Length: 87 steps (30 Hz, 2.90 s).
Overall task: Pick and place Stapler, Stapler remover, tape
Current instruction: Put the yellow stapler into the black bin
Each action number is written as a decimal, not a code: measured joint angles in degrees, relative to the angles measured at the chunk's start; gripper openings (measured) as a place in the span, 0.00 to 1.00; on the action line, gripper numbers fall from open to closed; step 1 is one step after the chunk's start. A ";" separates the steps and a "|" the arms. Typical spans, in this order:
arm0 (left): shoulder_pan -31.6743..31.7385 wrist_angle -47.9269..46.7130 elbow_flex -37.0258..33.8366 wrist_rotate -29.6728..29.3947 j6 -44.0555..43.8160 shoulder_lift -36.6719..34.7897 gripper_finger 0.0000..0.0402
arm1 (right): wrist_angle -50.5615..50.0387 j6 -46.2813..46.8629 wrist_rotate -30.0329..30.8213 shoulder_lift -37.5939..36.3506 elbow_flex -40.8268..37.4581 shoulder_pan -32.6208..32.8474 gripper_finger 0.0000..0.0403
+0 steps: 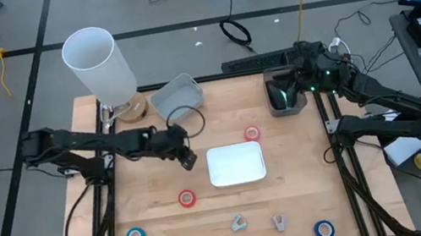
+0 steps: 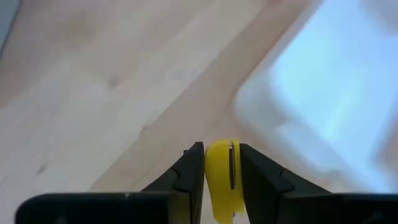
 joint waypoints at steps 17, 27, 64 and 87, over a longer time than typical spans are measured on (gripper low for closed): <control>0.15 31.97 0.15 0.98 -0.89 -6.53 0.23 | 33.02 -17.92 -14.58 14.27 0.00 22.23 0.25; 0.06 36.12 0.15 2.74 -2.82 -6.60 0.23 | 42.79 -29.88 -4.36 23.28 0.00 28.31 0.25; -1.09 35.17 0.20 19.17 -15.38 -3.12 0.23 | 19.81 -36.44 -10.84 43.70 22.71 33.35 0.50; -2.21 34.50 0.20 17.64 -15.36 -3.14 0.23 | 19.70 -36.60 -10.34 46.09 24.73 35.74 0.42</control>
